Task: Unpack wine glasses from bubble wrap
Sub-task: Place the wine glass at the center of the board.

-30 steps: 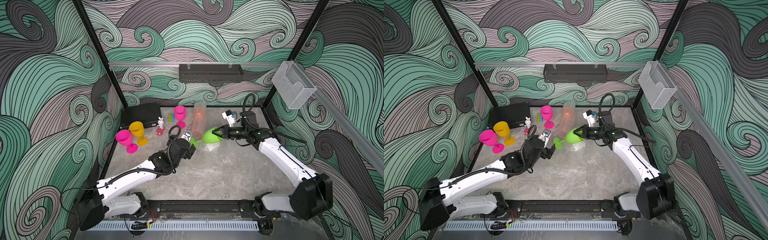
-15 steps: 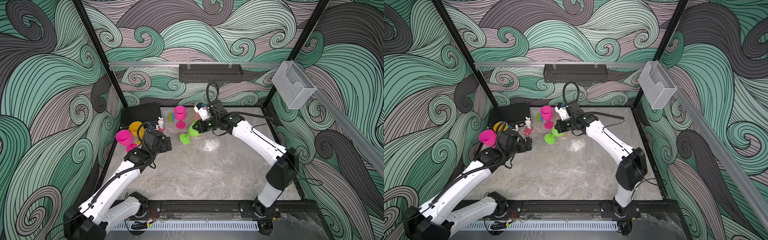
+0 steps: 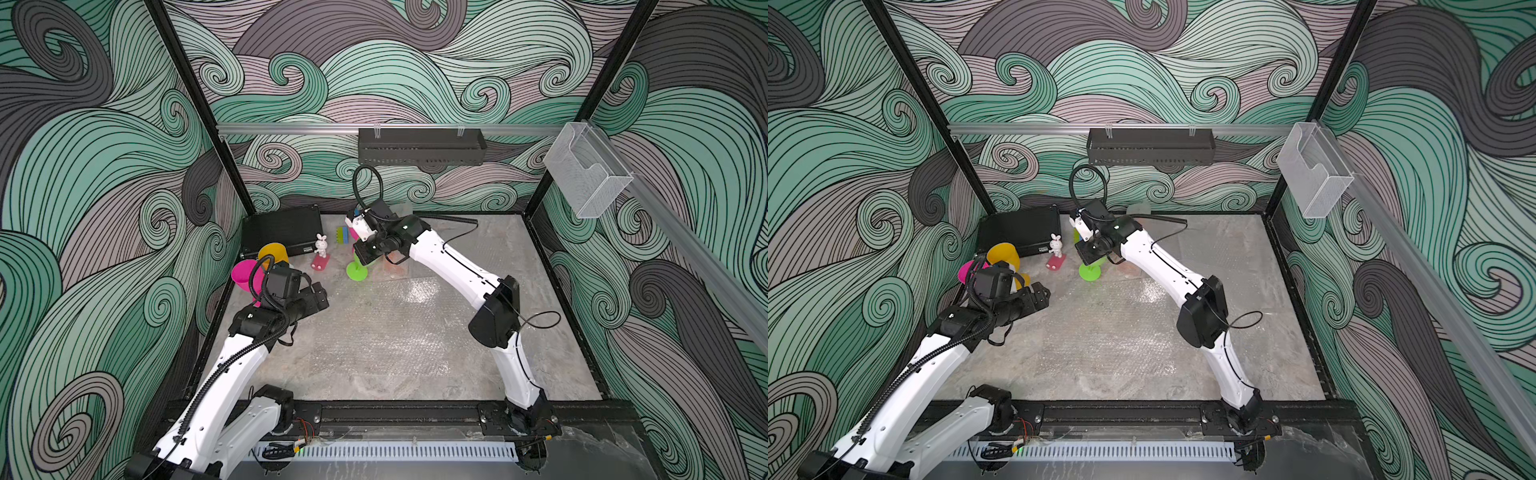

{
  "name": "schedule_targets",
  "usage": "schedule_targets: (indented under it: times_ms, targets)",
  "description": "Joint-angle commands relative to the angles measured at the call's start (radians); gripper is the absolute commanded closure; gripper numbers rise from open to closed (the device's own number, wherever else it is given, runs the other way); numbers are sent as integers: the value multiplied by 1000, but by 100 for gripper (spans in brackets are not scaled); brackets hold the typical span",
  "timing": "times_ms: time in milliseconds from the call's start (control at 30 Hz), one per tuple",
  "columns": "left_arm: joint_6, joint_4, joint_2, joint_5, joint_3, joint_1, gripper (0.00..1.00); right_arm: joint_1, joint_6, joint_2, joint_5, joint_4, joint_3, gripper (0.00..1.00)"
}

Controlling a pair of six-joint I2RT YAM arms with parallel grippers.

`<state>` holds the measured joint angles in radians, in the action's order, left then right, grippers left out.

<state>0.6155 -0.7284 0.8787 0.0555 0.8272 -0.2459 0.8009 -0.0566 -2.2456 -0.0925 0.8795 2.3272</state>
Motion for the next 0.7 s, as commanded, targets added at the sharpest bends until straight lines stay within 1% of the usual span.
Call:
schedule_targets:
  times_ms: [0, 100, 167, 333, 467, 667]
  targets:
    - [10, -48, -20, -22, -1, 17, 4, 13, 47, -62, 64, 77, 104, 100]
    - [2, -62, -24, -22, 1, 27, 5, 22, 61, -124, 92, 109, 194, 100]
    - [0, -68, -28, -23, -1, 32, 5, 32, 73, -146, 121, 116, 220, 100]
    - [2, -60, -31, -37, -14, 37, 5, 48, 98, -180, 159, 128, 242, 100]
    - [4, -56, -35, -40, -22, 39, 5, 57, 122, -201, 211, 183, 279, 100]
    - [13, -40, -34, -54, -34, 39, 5, 61, 143, -187, 301, 215, 261, 100]
